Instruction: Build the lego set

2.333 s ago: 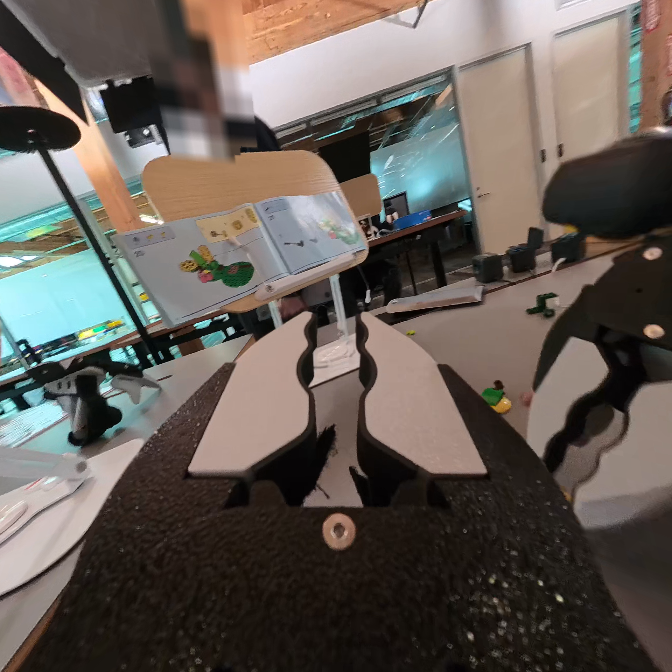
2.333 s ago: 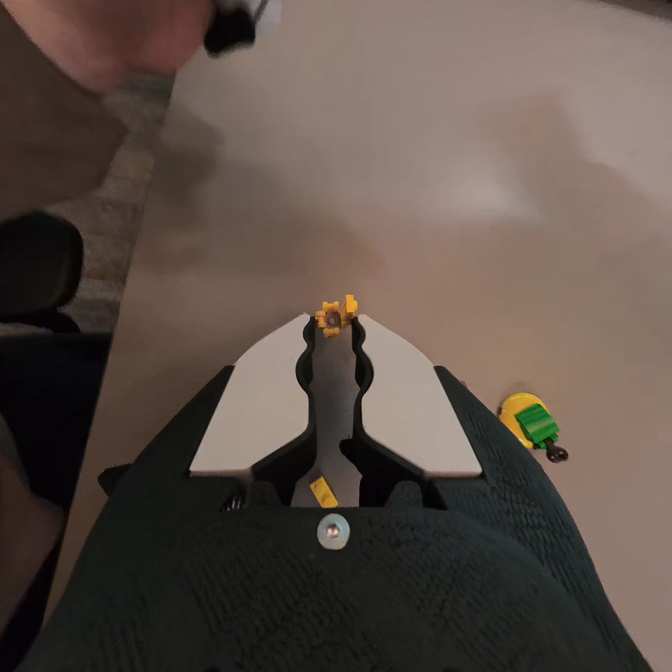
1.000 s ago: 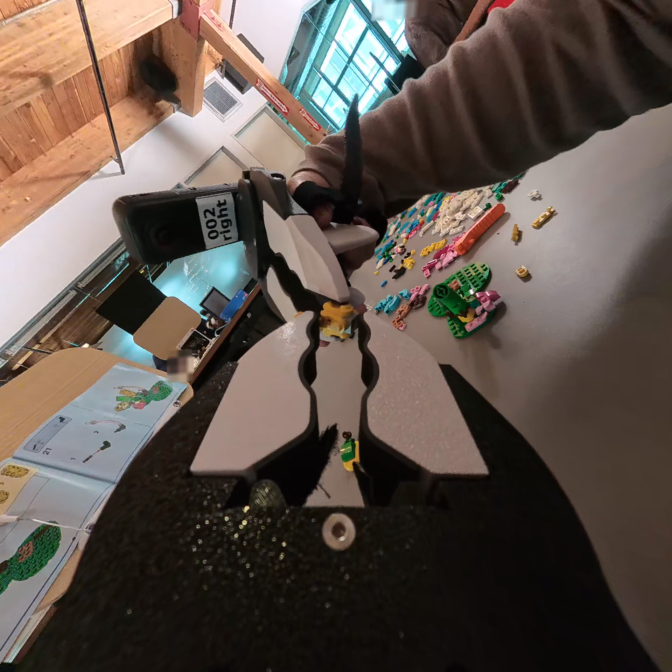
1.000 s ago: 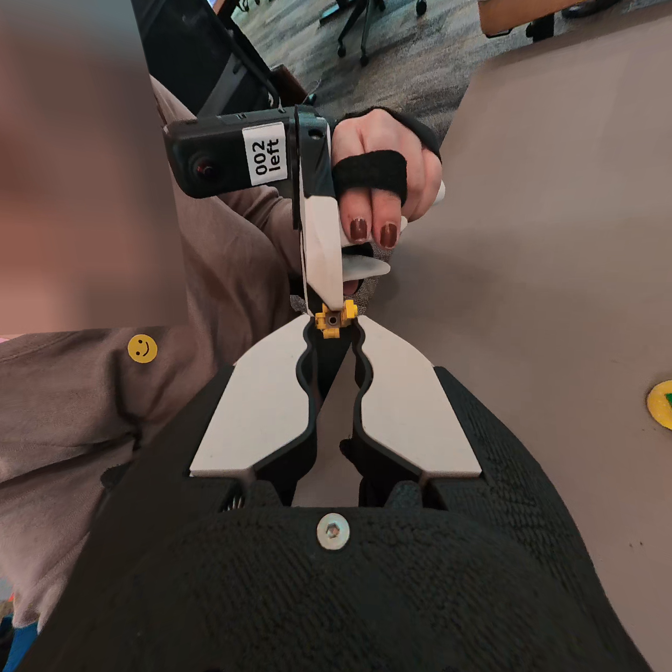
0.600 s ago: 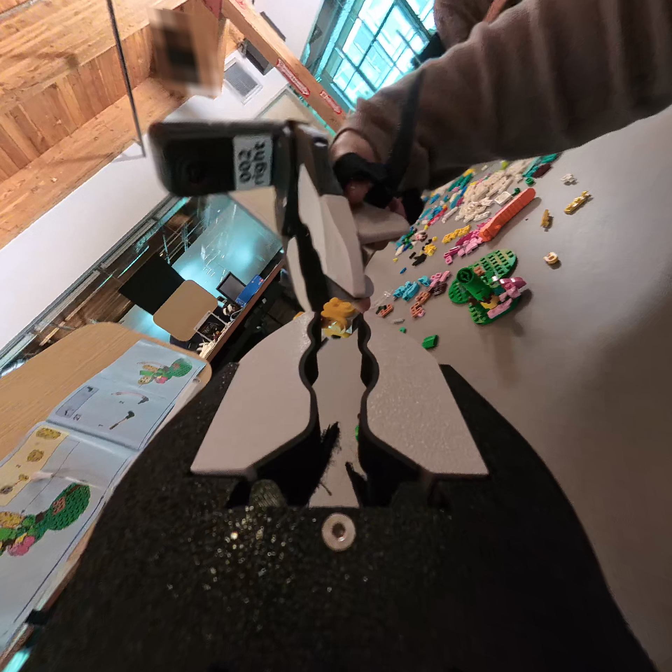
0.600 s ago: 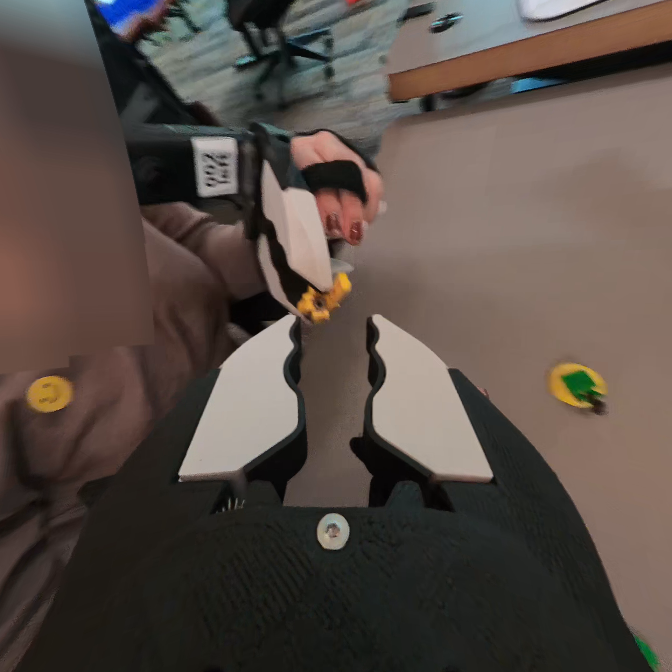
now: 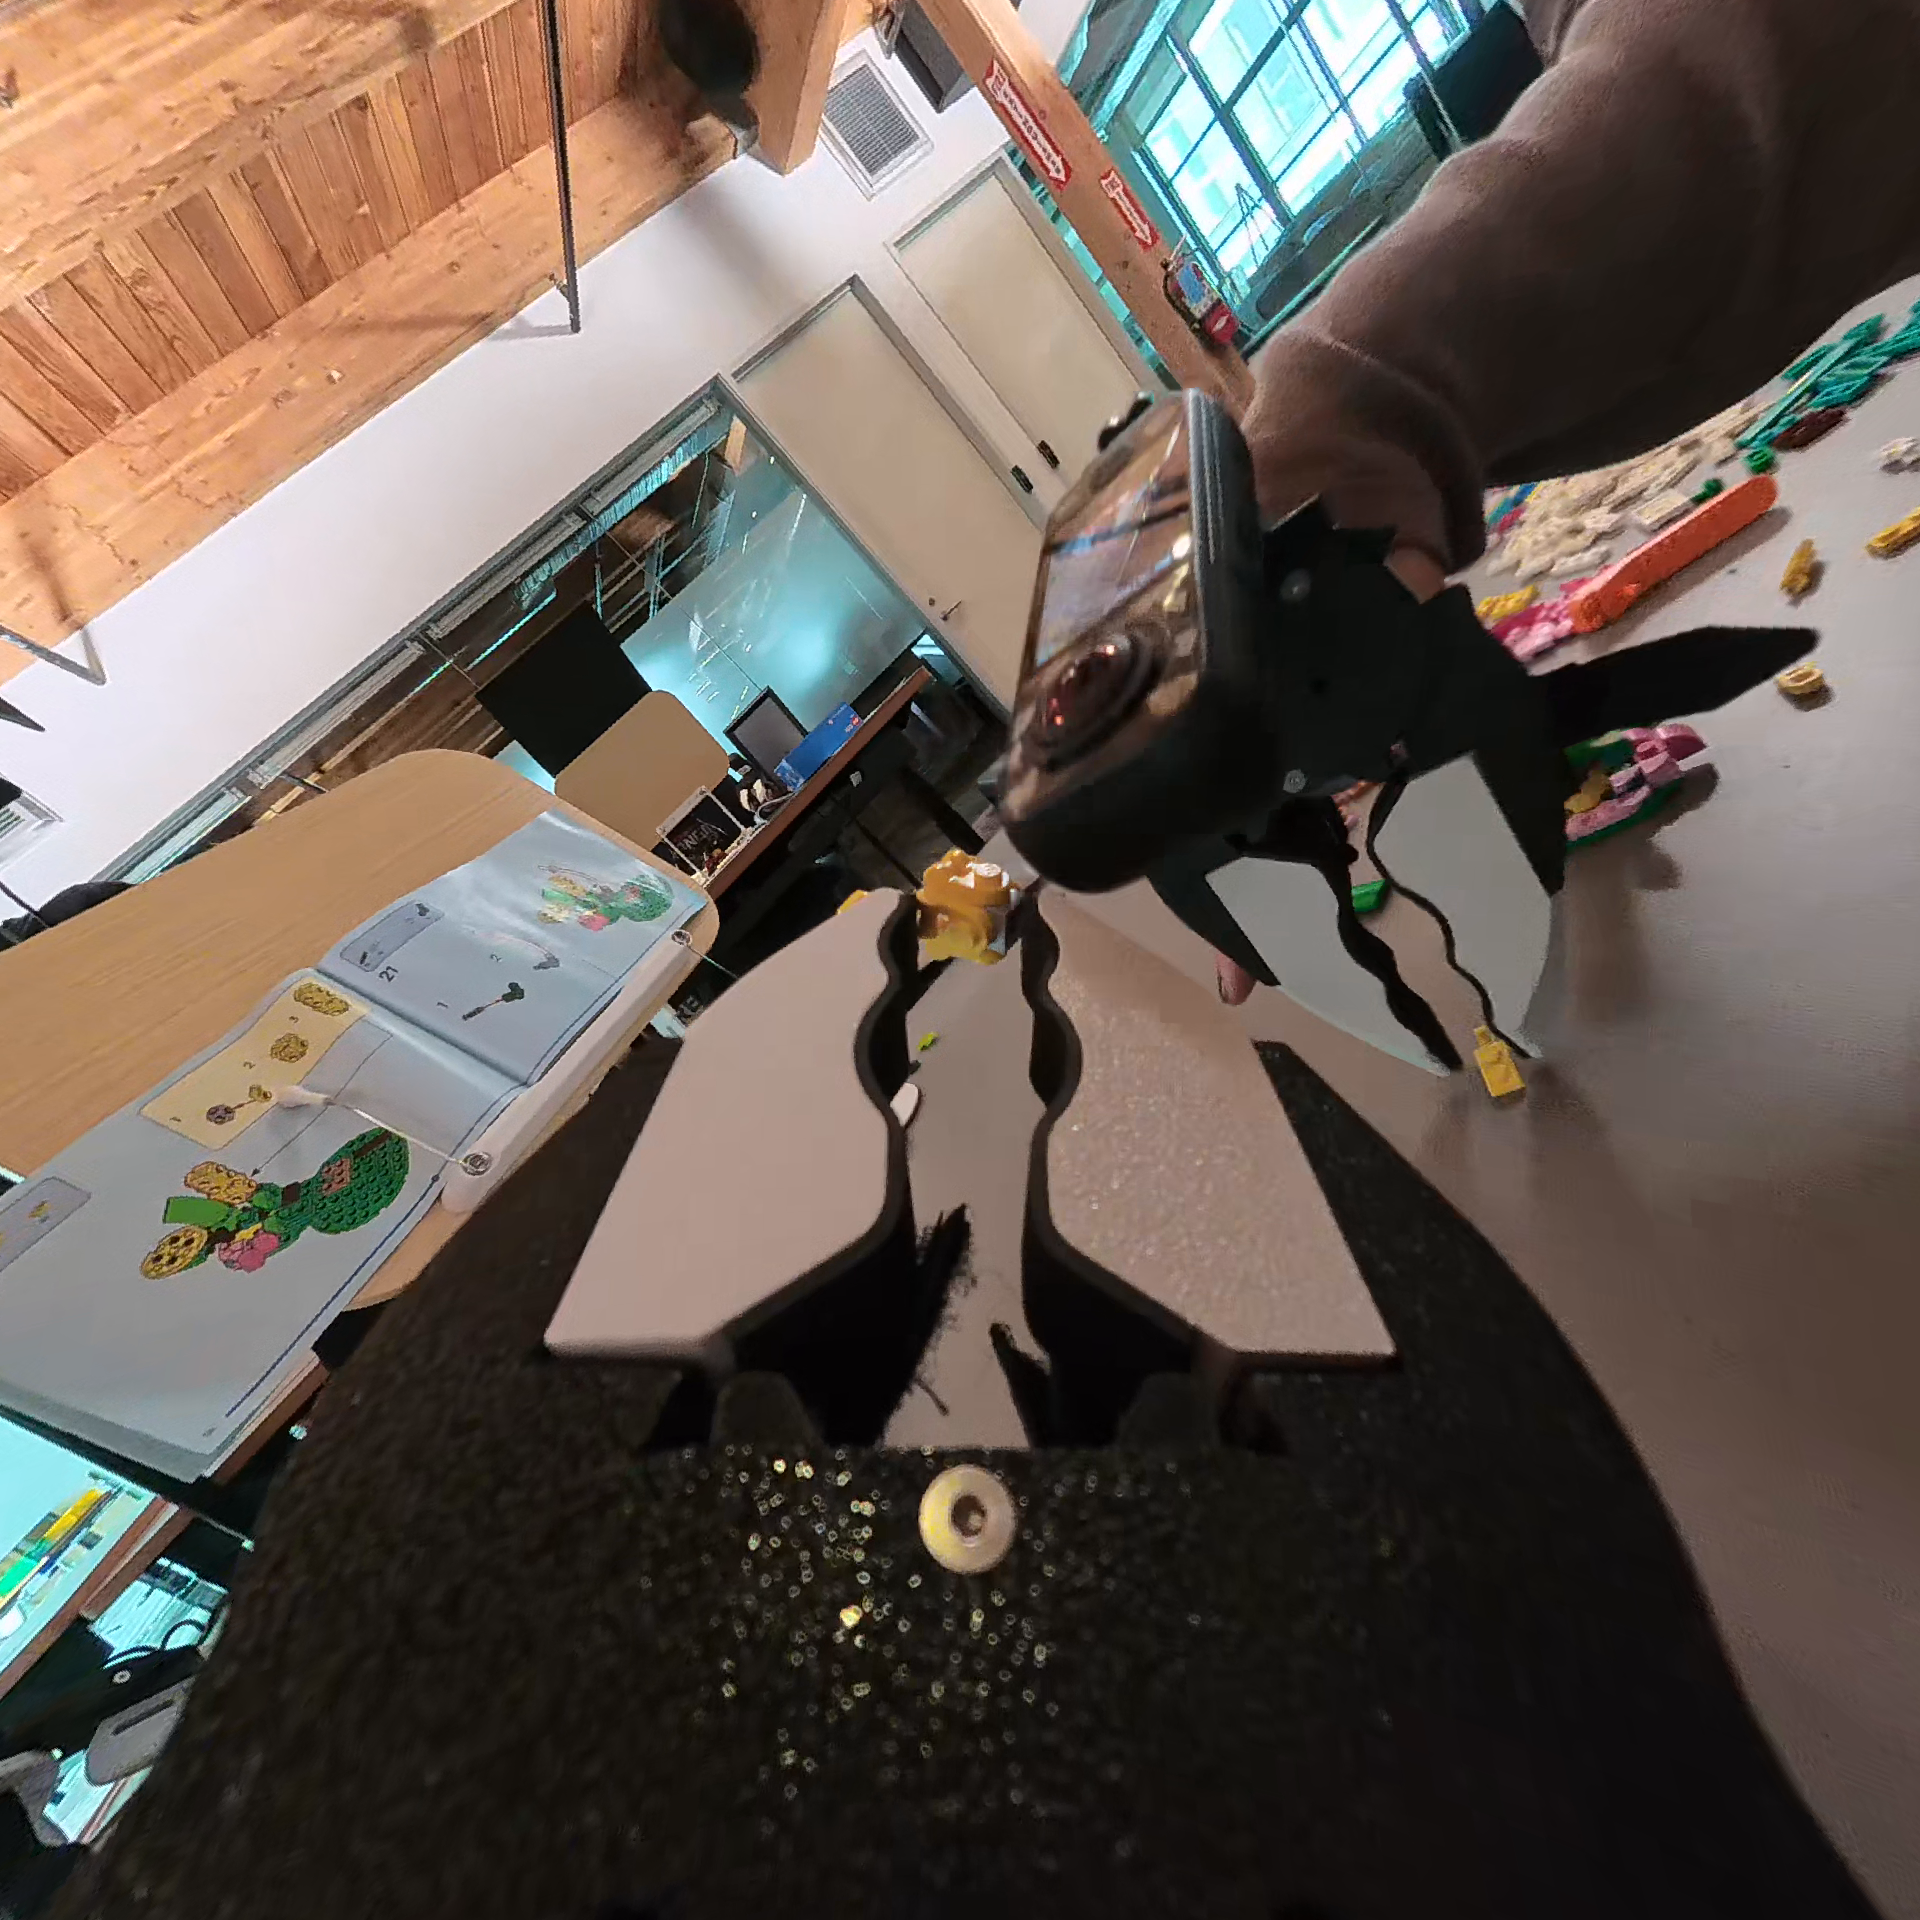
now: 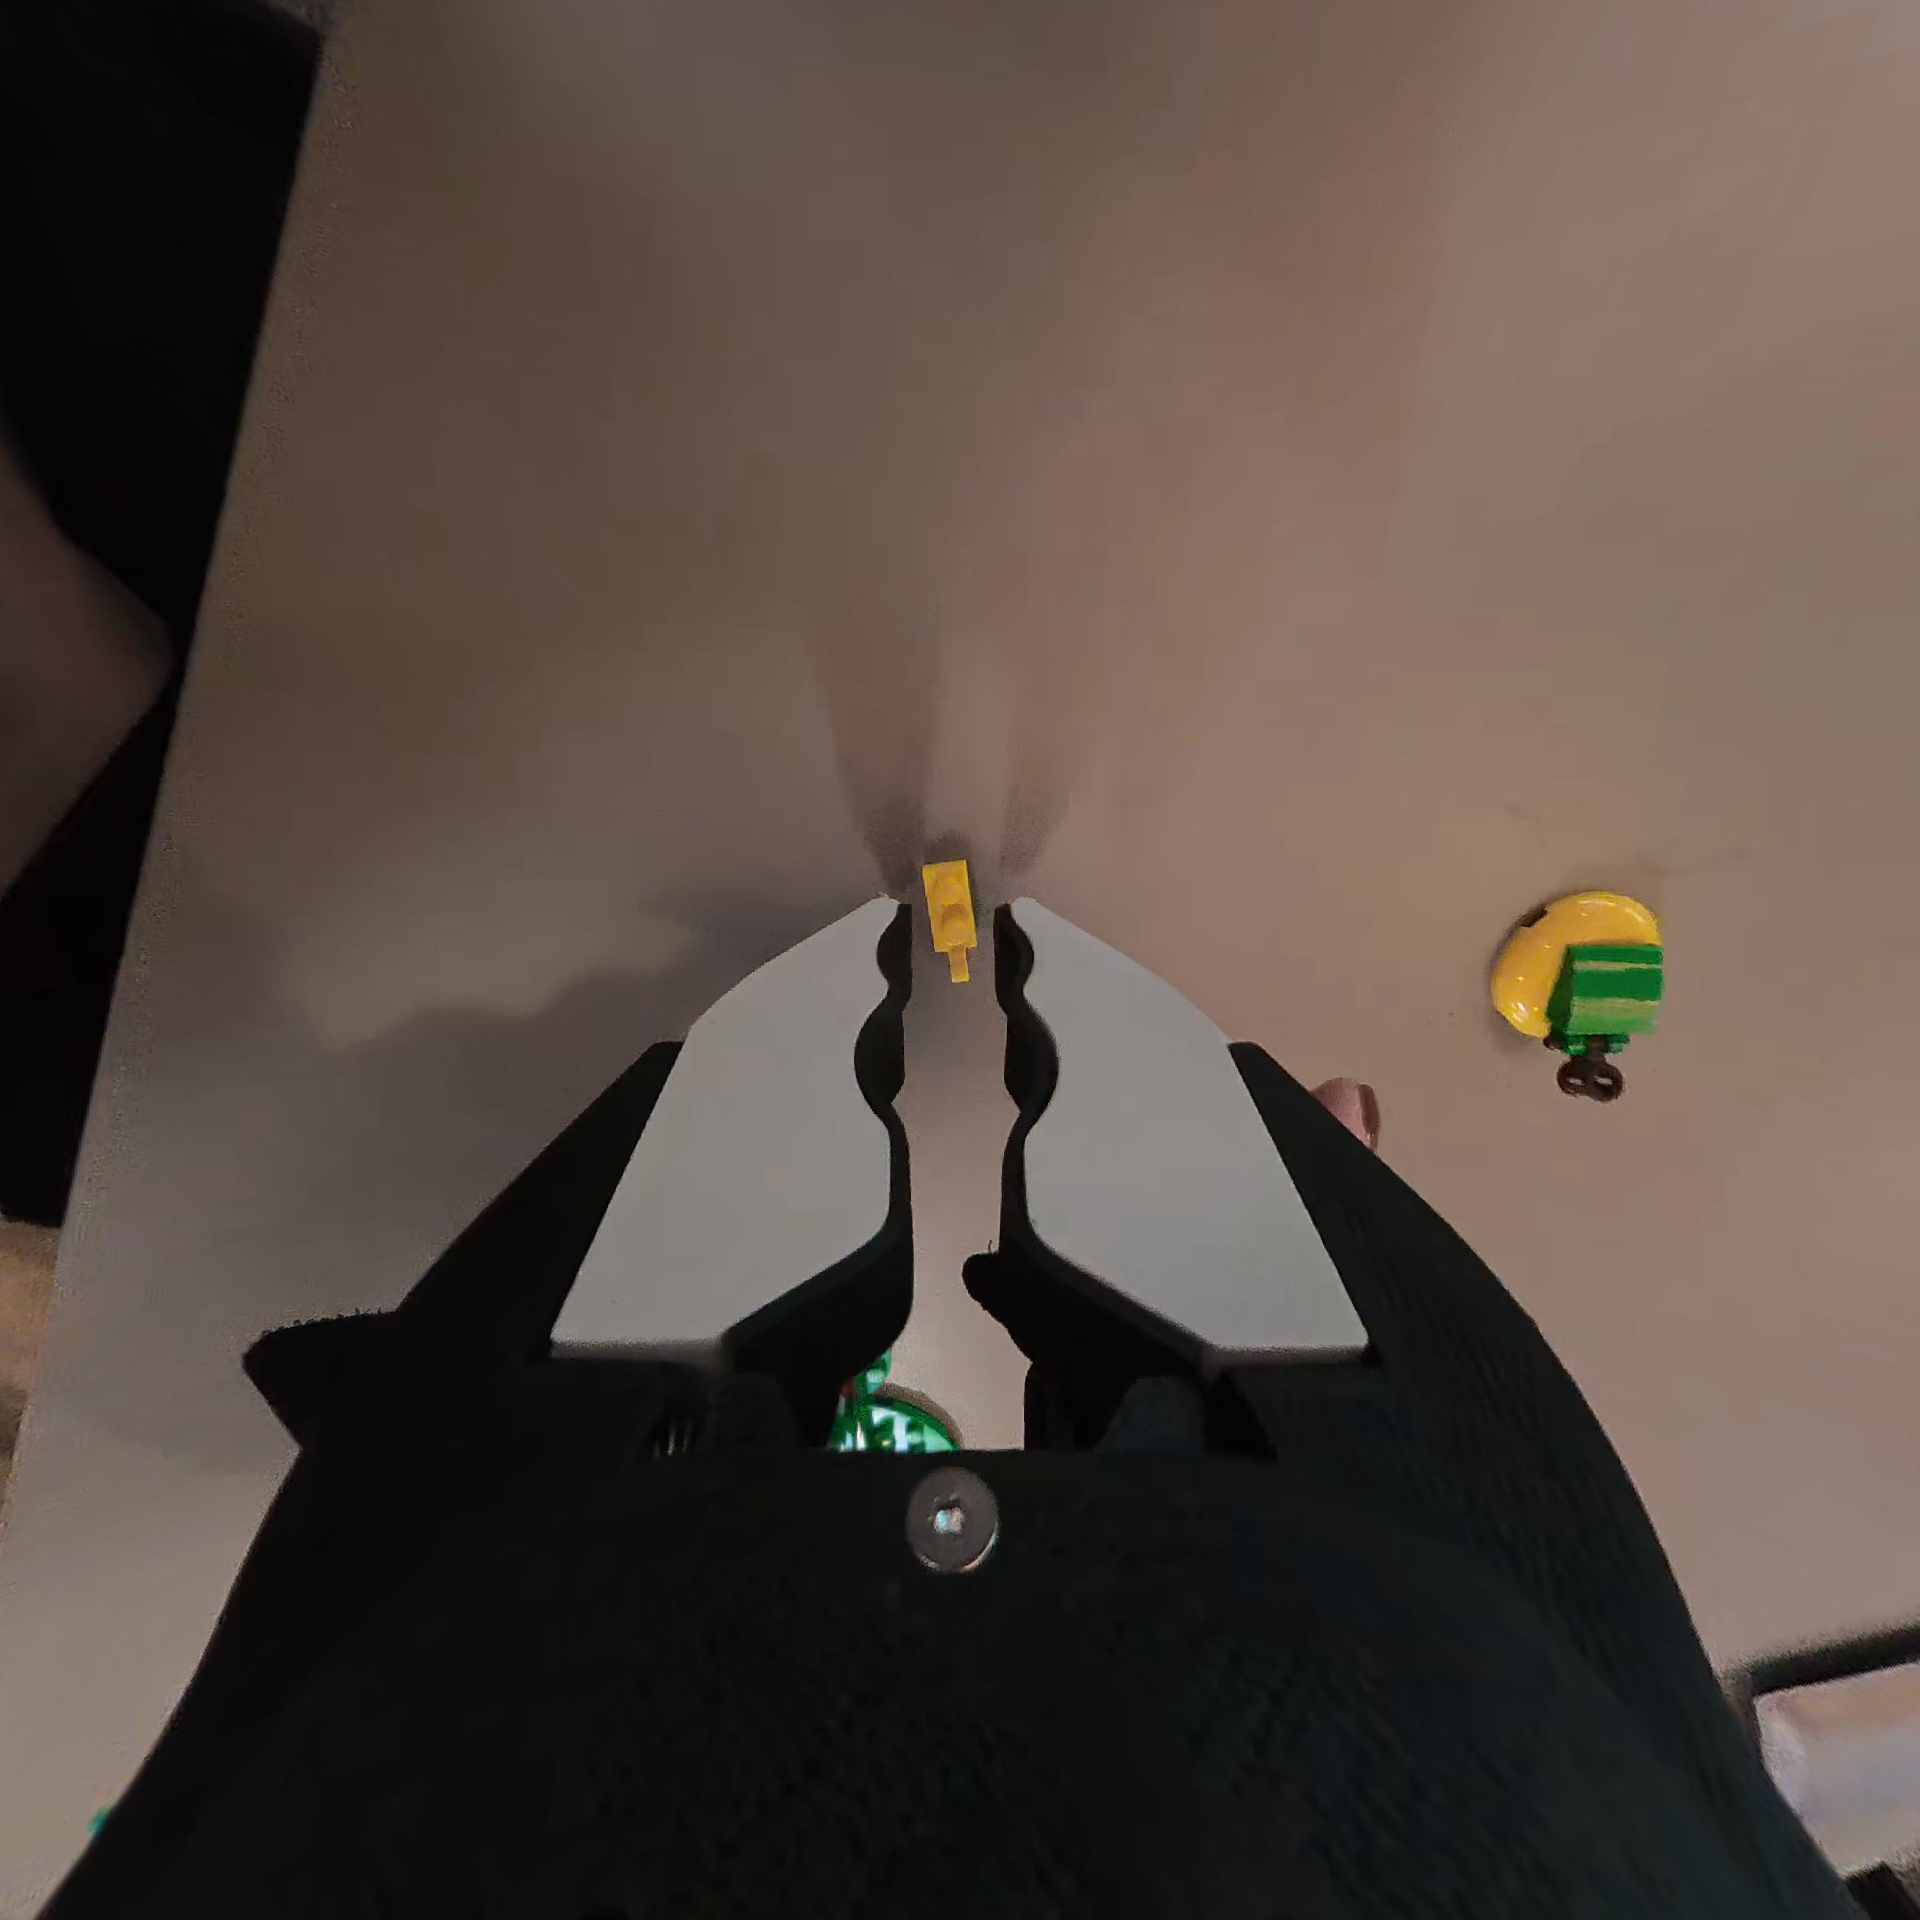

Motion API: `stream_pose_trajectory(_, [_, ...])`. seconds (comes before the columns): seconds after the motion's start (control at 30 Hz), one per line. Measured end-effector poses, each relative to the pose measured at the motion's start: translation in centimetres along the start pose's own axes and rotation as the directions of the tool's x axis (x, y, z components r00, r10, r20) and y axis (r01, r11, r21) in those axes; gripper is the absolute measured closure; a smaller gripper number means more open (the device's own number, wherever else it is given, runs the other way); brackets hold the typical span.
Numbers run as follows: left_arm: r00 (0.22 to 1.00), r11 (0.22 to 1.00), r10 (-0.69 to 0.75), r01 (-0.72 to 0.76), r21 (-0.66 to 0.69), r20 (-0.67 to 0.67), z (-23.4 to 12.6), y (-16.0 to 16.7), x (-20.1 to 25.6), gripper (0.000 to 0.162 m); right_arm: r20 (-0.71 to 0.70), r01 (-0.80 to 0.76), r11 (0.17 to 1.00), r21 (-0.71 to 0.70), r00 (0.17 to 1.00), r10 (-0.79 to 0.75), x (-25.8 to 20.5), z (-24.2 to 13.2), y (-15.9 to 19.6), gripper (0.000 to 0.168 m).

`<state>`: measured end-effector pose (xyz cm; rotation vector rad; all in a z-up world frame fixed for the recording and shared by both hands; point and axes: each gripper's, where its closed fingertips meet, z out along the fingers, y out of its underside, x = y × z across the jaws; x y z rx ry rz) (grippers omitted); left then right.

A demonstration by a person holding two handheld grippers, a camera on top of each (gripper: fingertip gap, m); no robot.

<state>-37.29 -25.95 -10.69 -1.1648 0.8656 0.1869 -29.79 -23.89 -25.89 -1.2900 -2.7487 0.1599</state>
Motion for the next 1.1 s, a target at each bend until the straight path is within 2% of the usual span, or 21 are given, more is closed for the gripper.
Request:
stream_pose_trajectory(0.13, [1.0,1.0,-0.006,0.006,0.001,0.016,-0.2,0.2,-0.4,0.143,0.036,0.002,1.0,0.011,0.999,-0.002,-0.2,0.5,-0.3,0.162])
stream_pose_trajectory(0.23, [0.999,0.999,-0.029,0.027,0.028,0.044,-0.4,0.0,-0.9,0.143,0.004,-0.004,0.999,0.047,1.0,0.004,0.1,0.1,-0.5,0.162])
stream_pose_trajectory(0.3, [0.996,0.996,-0.065,0.061,0.067,0.053,-0.6,-0.5,-1.2,0.143,-0.101,-0.051,0.985,0.167,0.993,0.068,1.9,-2.1,-1.3,0.162])
stream_pose_trajectory(0.33, [0.995,0.993,-0.083,0.077,0.093,0.061,-0.7,-0.8,-1.4,0.143,-0.163,-0.104,0.954,0.28,0.975,0.154,3.2,-4.1,-2.2,0.162])
stream_pose_trajectory(0.37, [0.992,0.988,-0.104,0.095,0.124,0.066,-0.8,-1.3,-1.7,0.143,-0.2,-0.156,0.888,0.433,0.944,0.263,4.5,-6.5,-3.5,0.163])
stream_pose_trajectory(0.4, [0.989,0.98,-0.129,0.116,0.161,0.072,-1.0,-1.9,-2.0,0.144,-0.179,-0.196,0.775,0.6,0.912,0.369,5.3,-9.2,-4.9,0.163])
stream_pose_trajectory(0.47, [0.981,0.956,-0.182,0.159,0.246,0.073,-1.4,-3.2,-2.5,0.144,-0.019,-0.229,0.449,0.864,0.876,0.483,5.3,-14.6,-7.5,0.163])
stream_pose_trajectory(0.5, [0.978,0.945,-0.198,0.172,0.279,0.067,-1.5,-3.8,-2.6,0.144,0.08,-0.249,0.279,0.927,0.861,0.502,5.1,-16.8,-8.3,0.163])
stream_pose_trajectory(0.57, [0.979,0.935,-0.197,0.17,0.311,0.057,-1.5,-4.7,-2.5,0.144,0.282,-0.315,-0.004,0.949,0.844,0.455,4.4,-19.7,-9.3,0.164])
stream_pose_trajectory(0.6, [0.981,0.935,-0.189,0.163,0.315,0.053,-1.5,-5.0,-2.4,0.144,0.361,-0.35,-0.104,0.931,0.842,0.401,3.9,-20.6,-9.6,0.163])
stream_pose_trajectory(0.67, [0.984,0.937,-0.168,0.143,0.319,0.051,-1.5,-5.5,-2.3,0.144,0.457,-0.407,-0.215,0.888,0.831,0.316,3.3,-21.4,-9.8,0.164])
stream_pose_trajectory(0.77, [0.99,0.937,-0.133,0.108,0.332,0.055,-1.7,-6.5,-2.2,0.144,0.512,-0.462,-0.239,0.854,0.829,0.225,2.2,-21.5,-10.4,0.163])
stream_pose_trajectory(1.1, [0.995,0.947,0.021,-0.052,0.317,0.1,-1.2,-9.0,-1.2,0.144,0.414,-0.364,-0.248,0.898,0.89,0.192,0.1,-23.2,-10.8,0.164])
